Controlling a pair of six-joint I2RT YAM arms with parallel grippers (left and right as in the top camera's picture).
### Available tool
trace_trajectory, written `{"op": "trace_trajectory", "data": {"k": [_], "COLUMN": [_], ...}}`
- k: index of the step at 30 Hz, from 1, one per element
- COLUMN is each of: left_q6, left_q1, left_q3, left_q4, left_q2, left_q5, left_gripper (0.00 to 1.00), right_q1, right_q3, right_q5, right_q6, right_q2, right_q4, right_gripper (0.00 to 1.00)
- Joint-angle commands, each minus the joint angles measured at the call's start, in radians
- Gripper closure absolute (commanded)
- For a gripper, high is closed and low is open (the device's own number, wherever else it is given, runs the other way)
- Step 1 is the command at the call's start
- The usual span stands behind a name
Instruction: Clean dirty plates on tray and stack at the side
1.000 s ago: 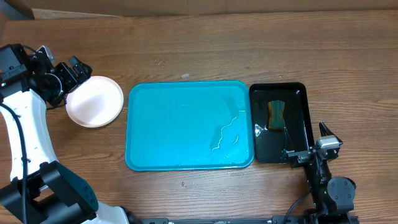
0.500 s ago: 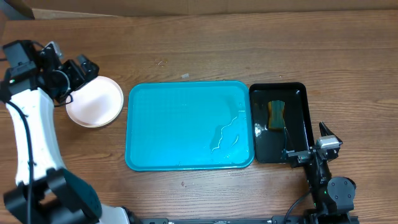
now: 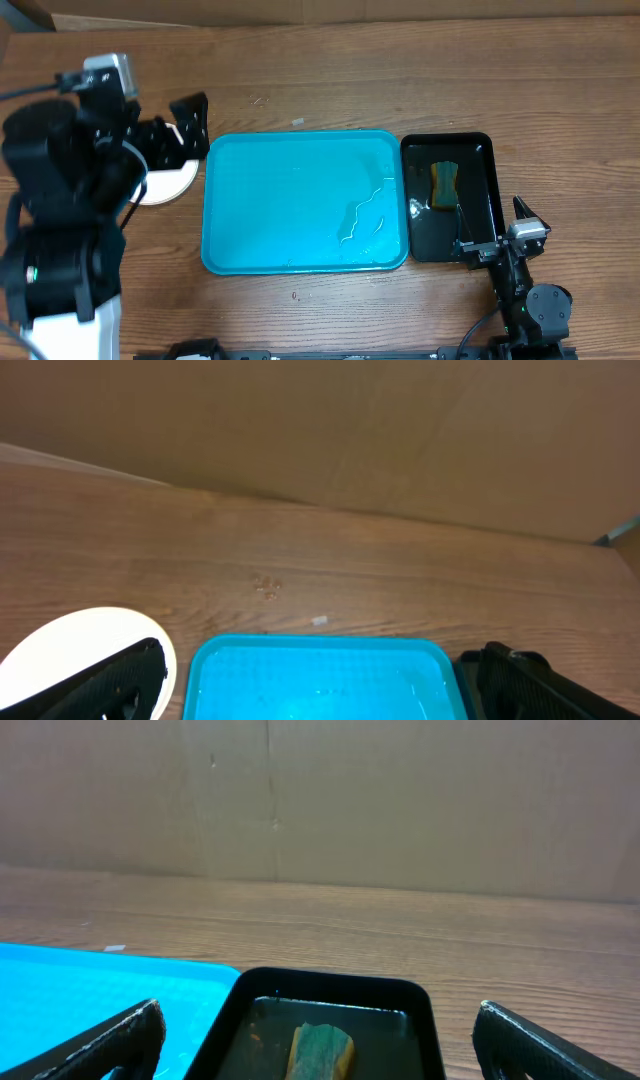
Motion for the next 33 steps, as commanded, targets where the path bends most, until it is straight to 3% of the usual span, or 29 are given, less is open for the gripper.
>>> {"op": "trace_trajectory", "data": {"k": [1,7,15,18,22,33], "left_q6": [0.027,0.027,0.026,0.026,0.026,0.026], "left_q1": [-0.003,-0.003,-0.015,-0.029,-0.038,-0.068], "left_q3": [-0.08,-0.384,-0.841,-1.028,-1.191,-1.411], "left_q4": [-0.039,0.04,0.61,0.914,1.126,1.186], "left_q2": [-0.103,-0.351,-0.679,-0.814,-0.925,-1.066], "left_q5": [-0.032,-0.032,-0.028,-0.037,-0.039,-0.129], "left_gripper": [0.0,0.0,0.0,0.0,0.0,0.0], "right_q1": [-0.008,-0.008,-0.008,-0.008,-0.008,-0.008], "right_q3": [-0.01,-0.01,-0.01,-0.01,-0.01,-0.01], "right_q5": [0.009,0.009,0.009,0.009,0.009,0.009], "right_q6": [-0.004,-0.003,-0.003,-0.003,-0.003,-0.003], "right_q2": [-0.01,-0.01,-0.01,-0.01,-0.01,-0.01], "right_q4": [0.005,0.005,0.005,0.005,0.005,0.005], "right_gripper": [0.0,0.0,0.0,0.0,0.0,0.0]}}
